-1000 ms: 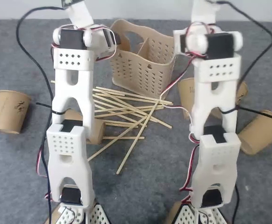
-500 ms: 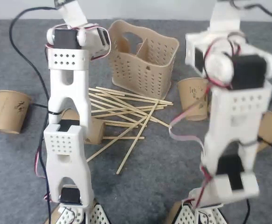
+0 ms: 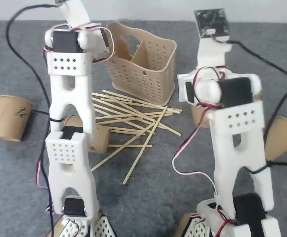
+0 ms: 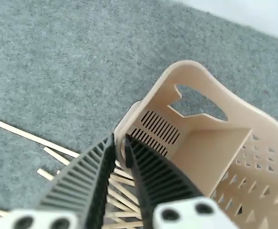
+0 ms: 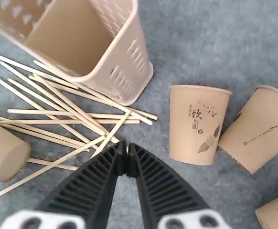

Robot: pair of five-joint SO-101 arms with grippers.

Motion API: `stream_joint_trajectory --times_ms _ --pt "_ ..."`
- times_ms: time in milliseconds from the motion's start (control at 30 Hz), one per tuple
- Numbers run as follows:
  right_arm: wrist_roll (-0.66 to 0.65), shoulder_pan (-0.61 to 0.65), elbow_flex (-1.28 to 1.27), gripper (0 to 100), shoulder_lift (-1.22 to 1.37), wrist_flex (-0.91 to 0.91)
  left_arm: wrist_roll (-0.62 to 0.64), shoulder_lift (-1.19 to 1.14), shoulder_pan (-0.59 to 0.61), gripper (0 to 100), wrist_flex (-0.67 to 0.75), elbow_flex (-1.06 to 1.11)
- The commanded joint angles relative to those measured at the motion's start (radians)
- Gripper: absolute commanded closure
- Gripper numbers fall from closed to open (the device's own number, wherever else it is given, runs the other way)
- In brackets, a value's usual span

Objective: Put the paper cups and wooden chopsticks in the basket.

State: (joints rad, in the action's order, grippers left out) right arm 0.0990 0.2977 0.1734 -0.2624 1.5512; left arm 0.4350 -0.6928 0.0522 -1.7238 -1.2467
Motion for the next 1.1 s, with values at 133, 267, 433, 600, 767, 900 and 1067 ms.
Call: stream_joint_trajectory --times_ms 133,267,433,600,767,900,1067 --pt "0.044 0.013 -0.066 99.1 -0.031 -0.099 -0.009 0.051 0.011 74 -0.023 -0.119" --pt "0.064 0.044 -0.126 99.1 -0.03 -0.136 -0.009 0.051 0.018 74 -0.034 -0.193" --pt "0.183 0.108 -0.295 99.1 -0.033 -0.315 -0.015 0.052 0.02 82 -0.034 -0.193" --pt "0.227 0.157 -0.479 99.1 -0.041 -0.538 -0.107 0.123 0.038 99 -0.035 -0.127" --pt "0.273 0.162 -0.6 99.1 -0.03 -0.728 -0.114 0.302 0.063 99 -0.034 0.148" --pt "0.276 0.162 -0.715 99.1 -0.031 -0.918 -0.114 0.437 0.063 99 -0.029 0.34" --pt "0.272 0.156 -0.798 98.7 -0.03 -1.081 -0.112 0.489 0.075 99 0.006 0.501"
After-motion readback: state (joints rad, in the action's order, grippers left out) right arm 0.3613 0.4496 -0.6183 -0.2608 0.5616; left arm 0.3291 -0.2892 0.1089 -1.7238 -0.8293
